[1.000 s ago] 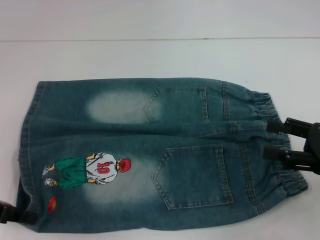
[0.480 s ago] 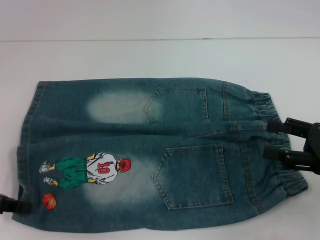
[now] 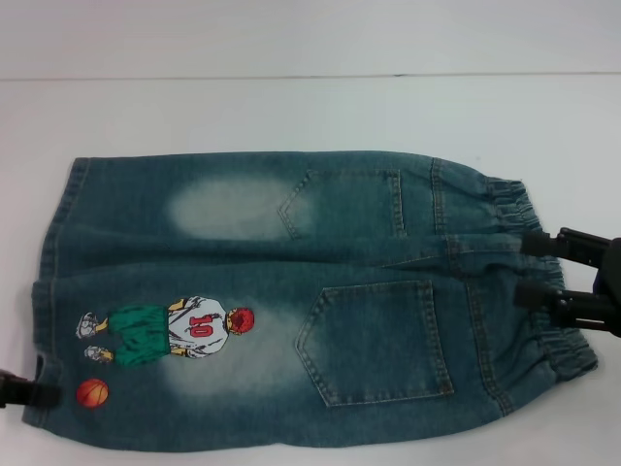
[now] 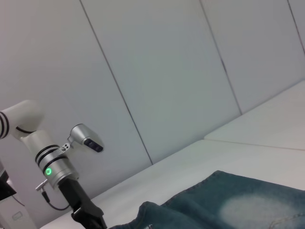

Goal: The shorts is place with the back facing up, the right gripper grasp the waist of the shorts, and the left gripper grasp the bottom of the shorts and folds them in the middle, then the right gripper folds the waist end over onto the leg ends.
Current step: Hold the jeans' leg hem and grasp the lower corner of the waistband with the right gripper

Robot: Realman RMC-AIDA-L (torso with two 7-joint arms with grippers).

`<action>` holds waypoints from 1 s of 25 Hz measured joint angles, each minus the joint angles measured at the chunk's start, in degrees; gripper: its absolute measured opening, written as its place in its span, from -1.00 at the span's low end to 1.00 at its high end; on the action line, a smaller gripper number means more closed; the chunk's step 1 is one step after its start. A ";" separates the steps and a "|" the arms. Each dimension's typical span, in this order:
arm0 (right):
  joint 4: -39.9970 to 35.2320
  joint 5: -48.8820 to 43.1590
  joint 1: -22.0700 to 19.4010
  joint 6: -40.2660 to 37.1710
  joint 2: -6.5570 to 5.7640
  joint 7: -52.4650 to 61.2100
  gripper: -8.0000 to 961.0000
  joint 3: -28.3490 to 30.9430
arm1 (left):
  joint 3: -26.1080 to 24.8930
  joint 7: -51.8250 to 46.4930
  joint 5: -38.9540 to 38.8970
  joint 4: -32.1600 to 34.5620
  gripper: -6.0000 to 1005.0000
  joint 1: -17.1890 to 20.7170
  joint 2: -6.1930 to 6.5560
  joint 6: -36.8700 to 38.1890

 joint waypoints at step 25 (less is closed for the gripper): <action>0.57 -5.87 -10.80 5.16 -0.32 5.89 0.84 8.02 | -0.20 -1.39 -0.02 0.00 -0.91 -0.84 0.07 0.51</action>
